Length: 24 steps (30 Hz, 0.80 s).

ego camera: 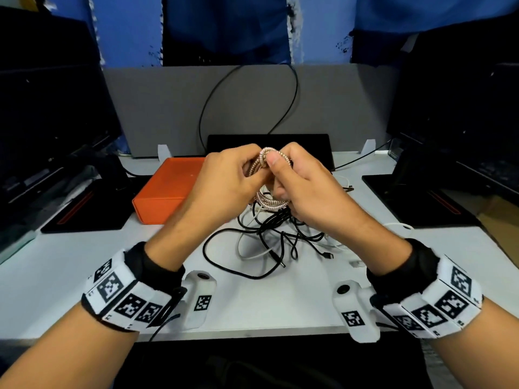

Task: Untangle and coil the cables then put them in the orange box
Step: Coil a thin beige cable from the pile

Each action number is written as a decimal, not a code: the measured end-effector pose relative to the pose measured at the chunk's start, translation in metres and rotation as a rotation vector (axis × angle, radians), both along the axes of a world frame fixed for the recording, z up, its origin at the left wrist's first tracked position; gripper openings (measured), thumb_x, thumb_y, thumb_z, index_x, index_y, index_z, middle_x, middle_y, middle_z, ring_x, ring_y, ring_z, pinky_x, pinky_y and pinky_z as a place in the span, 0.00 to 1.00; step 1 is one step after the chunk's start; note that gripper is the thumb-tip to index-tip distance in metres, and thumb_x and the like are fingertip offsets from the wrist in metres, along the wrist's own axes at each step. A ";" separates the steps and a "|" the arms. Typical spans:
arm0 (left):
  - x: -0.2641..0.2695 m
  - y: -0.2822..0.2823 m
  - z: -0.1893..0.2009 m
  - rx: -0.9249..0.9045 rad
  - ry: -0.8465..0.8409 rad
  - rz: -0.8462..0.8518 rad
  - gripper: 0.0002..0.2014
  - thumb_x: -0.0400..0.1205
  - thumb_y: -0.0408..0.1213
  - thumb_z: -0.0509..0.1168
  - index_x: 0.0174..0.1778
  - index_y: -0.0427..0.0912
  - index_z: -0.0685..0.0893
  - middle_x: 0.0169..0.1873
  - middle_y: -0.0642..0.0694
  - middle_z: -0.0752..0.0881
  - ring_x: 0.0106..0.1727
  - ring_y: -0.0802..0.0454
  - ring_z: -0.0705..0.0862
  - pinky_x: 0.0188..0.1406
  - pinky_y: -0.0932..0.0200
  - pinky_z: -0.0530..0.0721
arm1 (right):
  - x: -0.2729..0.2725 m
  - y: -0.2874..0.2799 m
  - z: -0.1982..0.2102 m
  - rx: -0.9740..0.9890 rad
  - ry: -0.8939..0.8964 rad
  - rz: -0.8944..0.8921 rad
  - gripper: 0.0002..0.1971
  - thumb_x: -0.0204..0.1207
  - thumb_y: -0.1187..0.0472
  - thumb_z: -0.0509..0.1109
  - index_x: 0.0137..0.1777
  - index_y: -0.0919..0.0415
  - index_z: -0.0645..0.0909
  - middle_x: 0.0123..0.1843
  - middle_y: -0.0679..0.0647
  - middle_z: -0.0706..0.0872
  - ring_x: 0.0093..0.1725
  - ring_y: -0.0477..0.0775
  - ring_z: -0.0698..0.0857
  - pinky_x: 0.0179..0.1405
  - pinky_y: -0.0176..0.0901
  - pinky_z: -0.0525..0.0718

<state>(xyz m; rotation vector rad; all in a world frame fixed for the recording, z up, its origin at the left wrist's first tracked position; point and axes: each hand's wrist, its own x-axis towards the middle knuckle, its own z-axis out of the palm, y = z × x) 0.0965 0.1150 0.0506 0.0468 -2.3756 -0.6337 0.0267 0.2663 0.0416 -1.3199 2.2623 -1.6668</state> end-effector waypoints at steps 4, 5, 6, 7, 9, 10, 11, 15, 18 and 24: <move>-0.001 0.000 -0.007 -0.173 -0.026 0.092 0.12 0.85 0.48 0.66 0.63 0.55 0.85 0.50 0.53 0.83 0.51 0.55 0.83 0.47 0.57 0.83 | 0.000 0.003 -0.001 0.017 -0.193 0.128 0.16 0.91 0.42 0.56 0.50 0.54 0.71 0.28 0.42 0.74 0.21 0.40 0.68 0.22 0.40 0.71; -0.002 -0.003 -0.008 -0.197 -0.030 0.049 0.18 0.85 0.45 0.66 0.72 0.55 0.82 0.64 0.51 0.80 0.65 0.54 0.80 0.60 0.59 0.82 | 0.000 0.004 0.000 0.023 -0.246 0.168 0.16 0.91 0.43 0.56 0.49 0.53 0.71 0.28 0.43 0.73 0.21 0.41 0.66 0.22 0.40 0.70; -0.003 -0.004 -0.007 -0.186 -0.018 -0.042 0.22 0.85 0.39 0.66 0.77 0.52 0.80 0.73 0.49 0.75 0.74 0.55 0.75 0.70 0.62 0.76 | 0.000 0.005 0.000 0.028 -0.294 0.210 0.15 0.92 0.43 0.56 0.49 0.53 0.70 0.28 0.44 0.71 0.21 0.43 0.64 0.22 0.40 0.69; -0.003 -0.004 -0.006 -0.166 0.008 -0.153 0.24 0.84 0.30 0.65 0.78 0.47 0.79 0.76 0.48 0.75 0.77 0.57 0.74 0.75 0.65 0.73 | 0.000 0.007 0.002 0.034 -0.326 0.248 0.15 0.92 0.44 0.56 0.50 0.54 0.70 0.28 0.44 0.71 0.22 0.45 0.62 0.22 0.40 0.68; -0.002 -0.003 -0.005 -0.137 0.024 -0.286 0.24 0.82 0.20 0.61 0.74 0.40 0.80 0.65 0.51 0.84 0.66 0.65 0.81 0.65 0.67 0.78 | -0.002 0.010 0.006 0.052 -0.349 0.286 0.14 0.91 0.44 0.57 0.50 0.54 0.70 0.28 0.45 0.71 0.23 0.46 0.62 0.23 0.40 0.68; 0.000 -0.002 -0.004 -0.119 -0.012 -0.297 0.22 0.82 0.20 0.60 0.72 0.40 0.80 0.56 0.55 0.85 0.56 0.68 0.83 0.54 0.70 0.79 | -0.004 0.012 0.007 0.063 -0.349 0.280 0.14 0.91 0.44 0.59 0.49 0.53 0.70 0.29 0.46 0.71 0.23 0.47 0.62 0.22 0.40 0.69; 0.001 -0.001 -0.002 -0.105 -0.070 -0.283 0.19 0.84 0.22 0.59 0.69 0.42 0.80 0.48 0.58 0.85 0.48 0.68 0.83 0.44 0.71 0.78 | -0.008 0.014 0.009 0.074 -0.350 0.261 0.13 0.90 0.45 0.62 0.48 0.53 0.70 0.29 0.47 0.72 0.23 0.47 0.63 0.22 0.40 0.68; 0.007 -0.004 0.003 -0.057 -0.290 -0.265 0.07 0.90 0.51 0.58 0.54 0.56 0.80 0.34 0.56 0.84 0.36 0.58 0.82 0.37 0.52 0.79 | -0.026 0.022 0.012 0.022 -0.446 0.222 0.11 0.75 0.60 0.68 0.55 0.56 0.73 0.32 0.57 0.81 0.23 0.52 0.66 0.26 0.44 0.67; 0.009 -0.009 0.007 0.007 -0.281 -0.356 0.15 0.93 0.55 0.52 0.42 0.64 0.78 0.32 0.58 0.82 0.34 0.63 0.79 0.37 0.57 0.76 | -0.029 0.024 0.014 -0.002 -0.453 0.239 0.21 0.70 0.69 0.63 0.64 0.59 0.74 0.39 0.64 0.88 0.27 0.53 0.72 0.28 0.46 0.71; 0.010 -0.022 0.011 0.051 -0.221 -0.331 0.17 0.94 0.49 0.52 0.43 0.50 0.78 0.30 0.47 0.80 0.28 0.52 0.81 0.31 0.56 0.77 | -0.039 0.041 0.027 0.165 0.085 0.115 0.20 0.84 0.73 0.67 0.70 0.54 0.84 0.55 0.50 0.91 0.47 0.46 0.89 0.57 0.50 0.87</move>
